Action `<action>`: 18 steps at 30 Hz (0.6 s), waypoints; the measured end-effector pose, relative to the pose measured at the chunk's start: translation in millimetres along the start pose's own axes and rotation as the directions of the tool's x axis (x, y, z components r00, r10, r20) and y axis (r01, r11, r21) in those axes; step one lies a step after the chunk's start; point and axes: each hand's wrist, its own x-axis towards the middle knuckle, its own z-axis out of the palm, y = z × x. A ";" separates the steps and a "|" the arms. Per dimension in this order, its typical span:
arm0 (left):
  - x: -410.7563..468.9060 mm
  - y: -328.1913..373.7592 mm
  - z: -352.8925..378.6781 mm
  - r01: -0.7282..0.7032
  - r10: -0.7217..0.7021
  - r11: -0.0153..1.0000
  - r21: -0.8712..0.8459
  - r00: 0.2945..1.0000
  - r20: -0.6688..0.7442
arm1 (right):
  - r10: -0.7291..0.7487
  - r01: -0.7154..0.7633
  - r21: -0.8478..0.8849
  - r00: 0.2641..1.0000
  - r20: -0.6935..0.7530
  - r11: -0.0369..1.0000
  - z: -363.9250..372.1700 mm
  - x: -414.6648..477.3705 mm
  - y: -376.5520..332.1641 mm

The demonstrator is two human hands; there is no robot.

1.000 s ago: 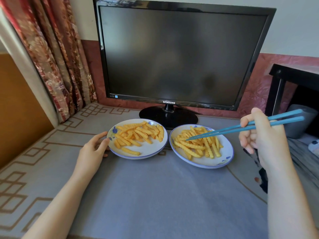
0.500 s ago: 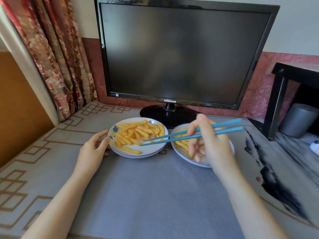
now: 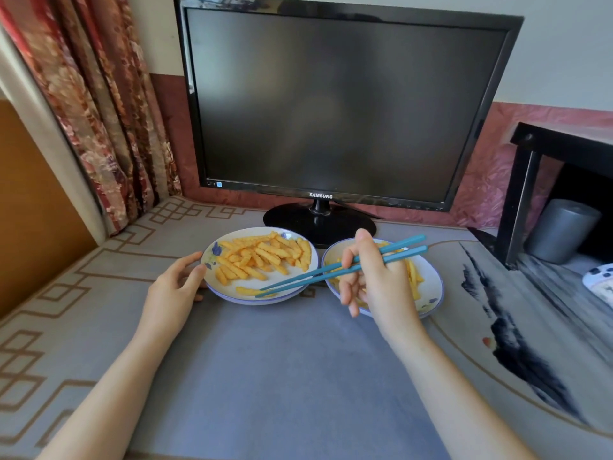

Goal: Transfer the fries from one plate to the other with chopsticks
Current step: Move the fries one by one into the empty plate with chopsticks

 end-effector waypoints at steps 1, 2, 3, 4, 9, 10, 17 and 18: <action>0.6 -0.7 0.0 0.001 -0.001 1.000 -0.002 1.000 0.001 | 0.002 -0.002 0.004 1.000 -0.017 1.000 -1.1 0.1 -1.8; 1.2 -1.6 -0.2 0.004 -0.004 1.000 -0.004 1.000 0.002 | 0.003 -0.002 0.007 0.999 -0.037 1.000 -3.0 0.6 -4.0; 1.5 -1.9 -0.1 0.006 -0.006 1.000 -0.007 1.000 0.003 | 0.000 0.001 0.007 0.998 -0.061 1.000 -5.7 1.1 -6.9; 1.9 -2.4 0.0 0.007 -0.007 1.000 -0.009 1.000 0.004 | -0.008 0.008 0.002 0.996 -0.089 1.000 -9.2 1.7 -10.4; 2.2 -2.8 -0.2 0.008 -0.008 1.000 -0.017 1.000 0.008 | -0.114 0.119 -0.002 0.953 -0.279 0.993 -37.9 5.6 -31.7; 2.5 -2.7 0.2 0.009 -0.009 1.000 -0.018 1.000 0.007 | -0.132 0.142 0.010 0.937 -0.323 0.990 -45.2 7.0 -34.6; 1.5 -1.1 -0.4 0.009 -0.008 1.000 -0.013 1.000 0.009 | -0.197 0.201 -0.047 0.843 -0.501 0.978 -88.1 15.1 -39.6; 1.0 -0.5 -0.3 0.008 -0.008 1.000 -0.014 1.000 0.007 | -0.191 0.184 -0.063 0.845 -0.500 0.981 -92.9 15.7 -40.1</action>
